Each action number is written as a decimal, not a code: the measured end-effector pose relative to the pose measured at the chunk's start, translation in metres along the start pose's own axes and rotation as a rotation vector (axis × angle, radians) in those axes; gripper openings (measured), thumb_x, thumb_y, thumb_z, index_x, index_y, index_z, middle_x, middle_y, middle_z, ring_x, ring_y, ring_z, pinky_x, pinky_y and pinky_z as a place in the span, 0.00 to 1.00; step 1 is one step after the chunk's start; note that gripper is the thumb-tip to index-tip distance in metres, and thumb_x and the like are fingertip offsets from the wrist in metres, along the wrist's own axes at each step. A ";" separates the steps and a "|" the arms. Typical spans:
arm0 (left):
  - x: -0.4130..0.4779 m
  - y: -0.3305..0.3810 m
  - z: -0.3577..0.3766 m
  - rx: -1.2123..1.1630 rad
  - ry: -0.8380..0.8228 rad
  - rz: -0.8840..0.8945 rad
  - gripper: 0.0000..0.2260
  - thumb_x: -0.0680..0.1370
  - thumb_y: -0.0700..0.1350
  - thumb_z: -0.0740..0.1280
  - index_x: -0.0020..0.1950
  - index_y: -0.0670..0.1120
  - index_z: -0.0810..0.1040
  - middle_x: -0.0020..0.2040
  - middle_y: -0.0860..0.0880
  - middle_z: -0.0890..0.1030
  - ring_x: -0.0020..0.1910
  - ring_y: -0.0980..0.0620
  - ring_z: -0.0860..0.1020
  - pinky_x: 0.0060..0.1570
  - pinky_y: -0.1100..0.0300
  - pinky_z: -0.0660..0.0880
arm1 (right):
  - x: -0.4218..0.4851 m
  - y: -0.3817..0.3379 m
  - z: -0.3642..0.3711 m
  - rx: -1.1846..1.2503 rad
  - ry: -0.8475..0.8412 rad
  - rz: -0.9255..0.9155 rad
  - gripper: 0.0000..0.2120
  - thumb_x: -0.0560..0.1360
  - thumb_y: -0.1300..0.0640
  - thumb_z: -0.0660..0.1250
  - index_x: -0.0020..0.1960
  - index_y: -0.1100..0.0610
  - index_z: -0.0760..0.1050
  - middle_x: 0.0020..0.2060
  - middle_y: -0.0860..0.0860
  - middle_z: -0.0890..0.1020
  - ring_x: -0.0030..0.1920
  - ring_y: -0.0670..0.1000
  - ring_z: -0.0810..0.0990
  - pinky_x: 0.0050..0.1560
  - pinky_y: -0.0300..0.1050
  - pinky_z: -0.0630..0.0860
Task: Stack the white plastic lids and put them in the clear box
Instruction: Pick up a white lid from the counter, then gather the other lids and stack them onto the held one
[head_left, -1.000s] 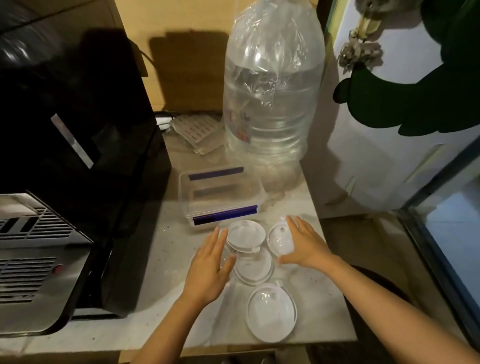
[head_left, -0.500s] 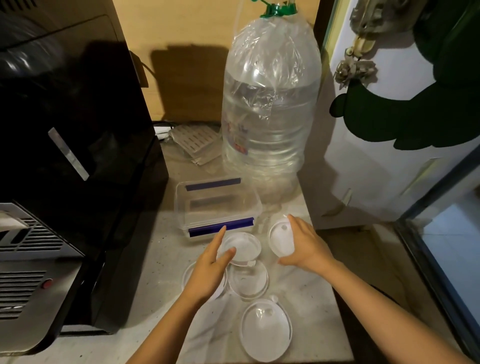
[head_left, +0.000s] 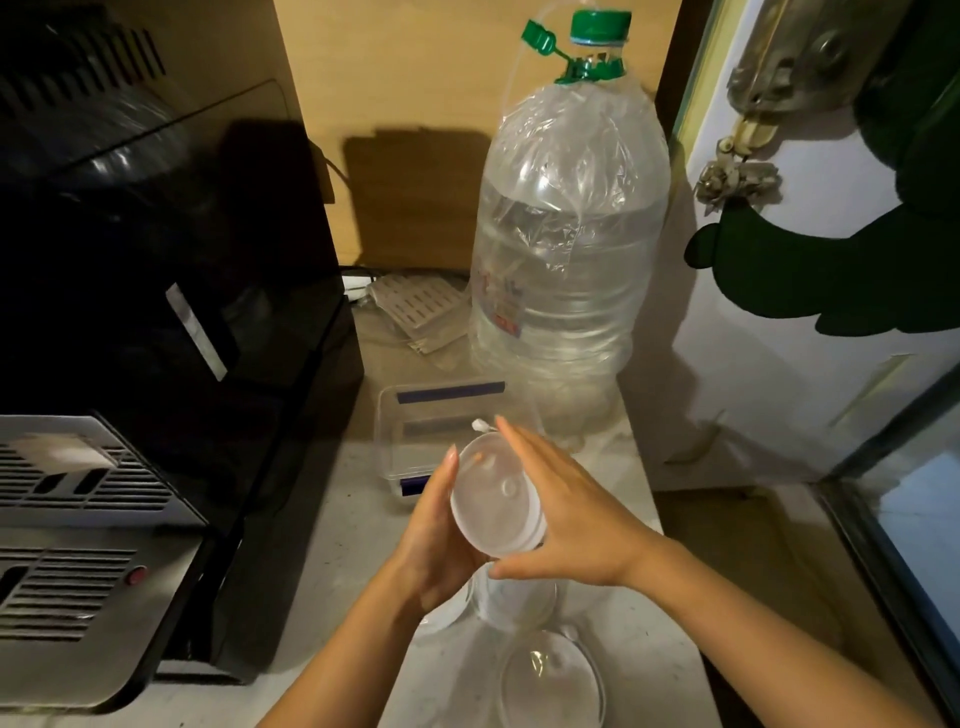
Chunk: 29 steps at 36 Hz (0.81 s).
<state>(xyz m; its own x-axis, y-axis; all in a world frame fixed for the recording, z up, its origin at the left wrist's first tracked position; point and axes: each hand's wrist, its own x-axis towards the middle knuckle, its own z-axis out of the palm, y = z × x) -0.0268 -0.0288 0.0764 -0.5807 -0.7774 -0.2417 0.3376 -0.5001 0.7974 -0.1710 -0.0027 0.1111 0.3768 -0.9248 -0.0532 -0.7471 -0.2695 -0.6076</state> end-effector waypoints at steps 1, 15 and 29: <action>-0.001 -0.001 -0.003 -0.019 0.003 0.009 0.23 0.67 0.64 0.58 0.49 0.50 0.83 0.48 0.48 0.85 0.50 0.51 0.82 0.44 0.58 0.80 | 0.002 -0.001 0.002 -0.007 -0.016 -0.010 0.54 0.63 0.46 0.74 0.73 0.48 0.38 0.73 0.38 0.48 0.72 0.38 0.45 0.70 0.35 0.48; -0.016 -0.002 -0.047 -0.171 0.174 0.010 0.33 0.59 0.64 0.67 0.59 0.49 0.73 0.59 0.38 0.76 0.56 0.38 0.75 0.43 0.50 0.79 | 0.031 0.032 -0.013 -0.031 -0.107 0.061 0.33 0.70 0.53 0.70 0.71 0.49 0.58 0.71 0.47 0.65 0.70 0.45 0.63 0.65 0.36 0.59; -0.024 -0.006 -0.066 -0.175 0.231 0.030 0.42 0.52 0.66 0.74 0.61 0.47 0.71 0.55 0.39 0.77 0.55 0.35 0.75 0.39 0.52 0.81 | 0.041 0.117 0.041 -0.696 -0.383 -0.098 0.15 0.72 0.63 0.63 0.58 0.58 0.74 0.56 0.55 0.79 0.57 0.57 0.74 0.54 0.54 0.74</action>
<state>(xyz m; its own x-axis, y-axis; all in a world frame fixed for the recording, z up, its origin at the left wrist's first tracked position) 0.0340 -0.0323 0.0415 -0.3911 -0.8492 -0.3548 0.4862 -0.5180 0.7038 -0.2200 -0.0608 0.0052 0.5255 -0.7659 -0.3704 -0.8237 -0.5670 0.0038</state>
